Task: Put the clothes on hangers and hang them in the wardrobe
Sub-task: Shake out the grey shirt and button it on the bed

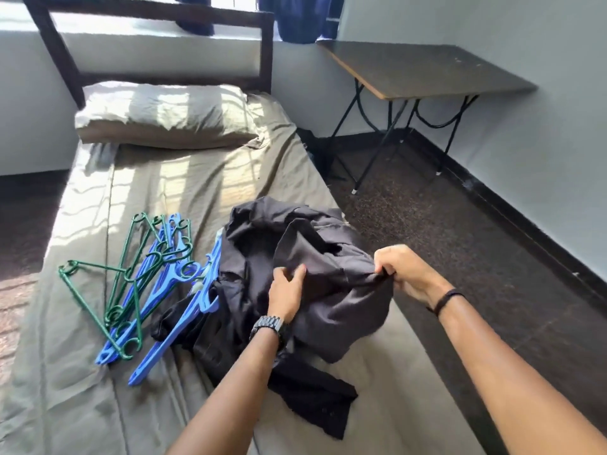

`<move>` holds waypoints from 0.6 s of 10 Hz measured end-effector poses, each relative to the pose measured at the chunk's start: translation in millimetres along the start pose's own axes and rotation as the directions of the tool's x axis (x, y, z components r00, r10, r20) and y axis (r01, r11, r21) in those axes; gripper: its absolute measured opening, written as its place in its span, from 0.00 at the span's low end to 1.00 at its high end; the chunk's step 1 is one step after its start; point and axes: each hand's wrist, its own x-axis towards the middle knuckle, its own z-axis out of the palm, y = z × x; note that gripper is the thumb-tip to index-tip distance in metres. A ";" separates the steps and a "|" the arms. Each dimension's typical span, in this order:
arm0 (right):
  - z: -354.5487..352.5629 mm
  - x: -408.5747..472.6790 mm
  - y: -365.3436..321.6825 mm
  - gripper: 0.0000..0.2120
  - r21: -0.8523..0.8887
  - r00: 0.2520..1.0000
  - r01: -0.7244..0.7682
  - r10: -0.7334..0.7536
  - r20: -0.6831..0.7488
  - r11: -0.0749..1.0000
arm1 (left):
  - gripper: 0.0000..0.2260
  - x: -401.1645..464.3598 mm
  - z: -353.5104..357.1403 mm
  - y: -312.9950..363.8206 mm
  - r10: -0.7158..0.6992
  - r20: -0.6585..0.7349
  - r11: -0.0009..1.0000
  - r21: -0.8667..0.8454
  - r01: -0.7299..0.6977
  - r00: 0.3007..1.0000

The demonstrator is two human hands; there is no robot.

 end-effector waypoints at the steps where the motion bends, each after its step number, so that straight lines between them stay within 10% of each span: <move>1: -27.7 -49.4 -16.1 0.04 0.003 0.932 -0.013 0.011 0.362 1.000 | 0.28 -6.7 20.0 33.4 -0.251 0.294 0.765 -0.523 0.375 0.922; 3: -57.2 -126.1 -39.0 0.11 -0.107 0.772 -0.133 0.171 0.612 0.985 | 0.11 -71.5 59.7 76.0 0.073 0.699 0.648 -0.575 0.499 0.711; 4: -74.4 -151.6 -43.3 0.08 -0.083 0.997 0.024 -0.018 0.073 0.996 | 0.14 -119.1 68.6 97.8 0.521 0.291 0.841 -0.016 -0.540 0.802; 5: -83.2 -184.2 -60.9 0.14 -0.213 0.944 0.144 -0.199 -0.262 0.966 | 0.11 -178.3 73.7 113.6 0.291 0.622 0.914 -0.404 -0.020 0.727; 6: -92.5 -227.7 -79.1 0.36 -0.385 0.980 0.047 -0.118 -0.163 0.922 | 0.11 -217.9 82.9 122.1 0.310 0.687 0.936 -0.343 -0.084 0.657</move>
